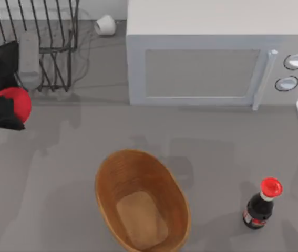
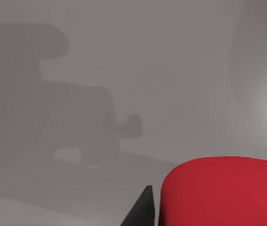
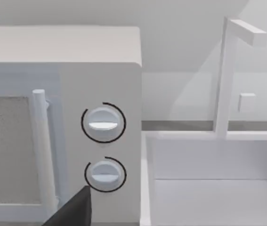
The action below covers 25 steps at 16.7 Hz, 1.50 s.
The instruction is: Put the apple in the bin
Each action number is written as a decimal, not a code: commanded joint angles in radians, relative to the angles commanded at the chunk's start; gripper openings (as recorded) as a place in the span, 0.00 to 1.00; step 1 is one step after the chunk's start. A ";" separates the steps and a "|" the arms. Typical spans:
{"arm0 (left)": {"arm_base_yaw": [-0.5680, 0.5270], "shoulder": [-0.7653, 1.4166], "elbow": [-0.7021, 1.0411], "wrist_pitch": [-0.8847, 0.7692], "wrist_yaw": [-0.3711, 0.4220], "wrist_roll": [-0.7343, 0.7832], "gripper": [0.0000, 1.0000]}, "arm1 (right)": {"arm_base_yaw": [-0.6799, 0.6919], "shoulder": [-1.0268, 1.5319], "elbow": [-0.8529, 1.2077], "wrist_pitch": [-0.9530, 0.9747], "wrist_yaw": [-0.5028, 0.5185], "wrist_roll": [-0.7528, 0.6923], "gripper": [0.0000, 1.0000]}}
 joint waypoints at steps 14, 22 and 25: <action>-0.816 0.057 0.132 -0.123 -0.307 -0.610 0.00 | 0.000 0.000 0.000 0.000 0.000 0.000 1.00; -0.811 0.059 0.033 0.000 -0.303 -0.602 0.00 | 0.000 0.000 0.000 0.000 0.000 0.000 1.00; -0.809 0.077 -0.078 0.116 -0.305 -0.598 0.00 | 0.000 0.000 0.000 0.000 0.000 0.000 1.00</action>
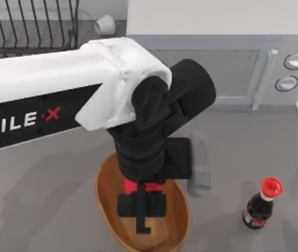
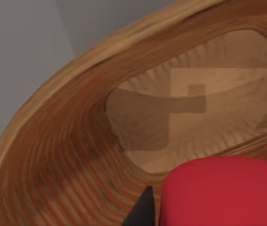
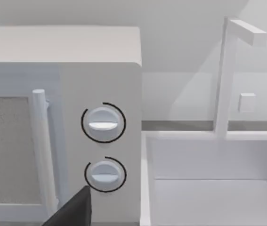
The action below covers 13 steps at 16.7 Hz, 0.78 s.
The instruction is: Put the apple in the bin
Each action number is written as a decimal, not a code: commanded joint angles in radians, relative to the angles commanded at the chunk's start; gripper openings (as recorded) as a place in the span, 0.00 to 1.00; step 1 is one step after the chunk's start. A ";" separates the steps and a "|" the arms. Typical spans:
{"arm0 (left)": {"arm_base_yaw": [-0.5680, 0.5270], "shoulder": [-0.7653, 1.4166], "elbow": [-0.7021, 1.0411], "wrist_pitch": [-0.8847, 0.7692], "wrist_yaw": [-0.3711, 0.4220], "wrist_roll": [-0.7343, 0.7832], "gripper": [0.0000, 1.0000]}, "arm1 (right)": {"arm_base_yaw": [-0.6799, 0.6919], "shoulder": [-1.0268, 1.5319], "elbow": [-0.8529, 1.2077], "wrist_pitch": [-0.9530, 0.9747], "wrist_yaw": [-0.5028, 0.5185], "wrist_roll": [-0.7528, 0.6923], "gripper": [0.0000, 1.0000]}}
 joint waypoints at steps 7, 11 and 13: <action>0.003 0.009 -0.033 0.033 -0.002 -0.001 0.08 | 0.000 0.000 0.000 0.000 0.000 0.000 1.00; 0.003 0.009 -0.033 0.033 -0.002 -0.001 0.38 | 0.000 0.000 0.000 0.000 0.000 0.000 1.00; 0.003 0.009 -0.033 0.033 -0.002 -0.001 0.53 | 0.000 0.000 0.000 0.000 0.000 0.000 1.00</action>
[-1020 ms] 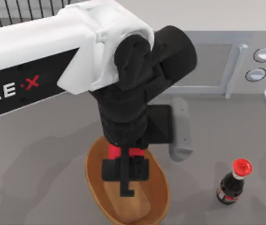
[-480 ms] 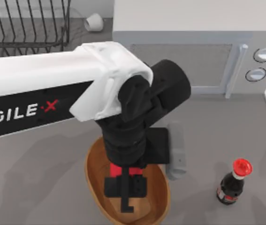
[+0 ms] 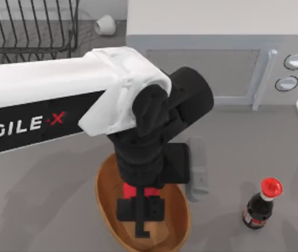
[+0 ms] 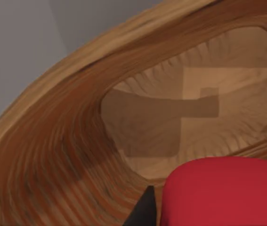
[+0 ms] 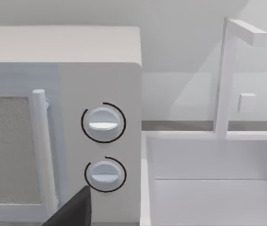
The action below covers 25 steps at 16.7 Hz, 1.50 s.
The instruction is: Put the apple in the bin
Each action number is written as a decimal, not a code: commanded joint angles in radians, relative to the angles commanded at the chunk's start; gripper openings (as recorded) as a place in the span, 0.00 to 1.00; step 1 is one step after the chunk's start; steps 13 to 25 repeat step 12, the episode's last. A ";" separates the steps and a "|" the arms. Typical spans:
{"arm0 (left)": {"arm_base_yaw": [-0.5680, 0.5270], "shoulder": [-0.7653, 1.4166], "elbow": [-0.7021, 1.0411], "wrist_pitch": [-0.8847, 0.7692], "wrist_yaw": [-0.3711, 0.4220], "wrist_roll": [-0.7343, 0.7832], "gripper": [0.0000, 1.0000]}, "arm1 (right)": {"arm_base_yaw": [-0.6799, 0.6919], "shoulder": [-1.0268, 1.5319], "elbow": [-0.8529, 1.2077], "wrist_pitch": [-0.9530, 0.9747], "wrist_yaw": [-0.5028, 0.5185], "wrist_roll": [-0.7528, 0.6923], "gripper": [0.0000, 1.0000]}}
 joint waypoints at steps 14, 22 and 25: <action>0.000 0.000 0.000 0.000 0.000 0.000 1.00 | 0.000 0.000 0.000 0.000 0.000 0.000 1.00; 0.000 0.000 0.000 0.000 0.000 0.000 1.00 | 0.000 0.000 0.000 0.000 0.000 0.000 1.00; 0.000 0.000 0.000 0.000 0.000 0.000 1.00 | 0.000 0.000 0.000 0.000 0.000 0.000 1.00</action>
